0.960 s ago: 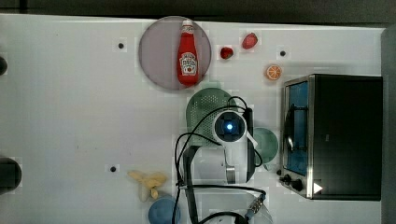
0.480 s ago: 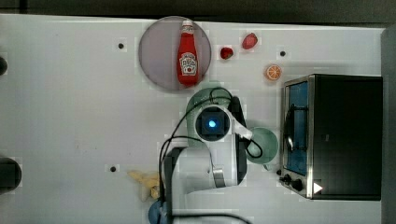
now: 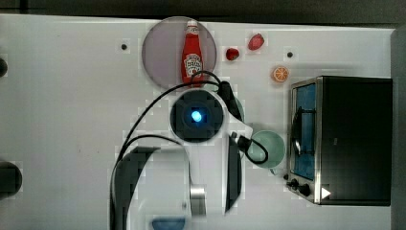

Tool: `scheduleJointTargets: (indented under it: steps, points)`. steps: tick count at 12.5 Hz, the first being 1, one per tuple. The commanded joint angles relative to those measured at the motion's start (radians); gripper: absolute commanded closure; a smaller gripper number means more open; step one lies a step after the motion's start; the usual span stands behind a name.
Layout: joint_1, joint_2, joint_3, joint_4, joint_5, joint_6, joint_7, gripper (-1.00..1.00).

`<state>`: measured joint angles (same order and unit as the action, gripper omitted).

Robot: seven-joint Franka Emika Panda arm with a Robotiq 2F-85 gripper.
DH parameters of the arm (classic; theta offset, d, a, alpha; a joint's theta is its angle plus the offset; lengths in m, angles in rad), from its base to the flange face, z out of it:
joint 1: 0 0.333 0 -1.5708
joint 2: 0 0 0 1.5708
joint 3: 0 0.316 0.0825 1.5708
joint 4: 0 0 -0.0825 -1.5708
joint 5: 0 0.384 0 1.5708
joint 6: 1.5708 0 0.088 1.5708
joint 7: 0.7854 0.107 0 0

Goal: Drag strainer left to right.

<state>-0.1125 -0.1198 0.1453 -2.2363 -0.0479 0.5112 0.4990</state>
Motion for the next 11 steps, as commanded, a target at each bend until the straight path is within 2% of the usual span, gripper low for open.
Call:
scheduleJointTargets:
  steps: [1,5,8,11]
  points:
    - [-0.043,-0.108,-0.017,0.044,0.076,-0.116,-0.347,-1.0]
    - [-0.043,-0.211,-0.023,0.178,0.079,-0.392,-0.396,-1.0]
    - [-0.043,-0.224,-0.036,0.25,0.079,-0.478,-0.417,-1.0]
    - [-0.043,-0.22,-0.04,0.249,0.079,-0.485,-0.42,-1.0]
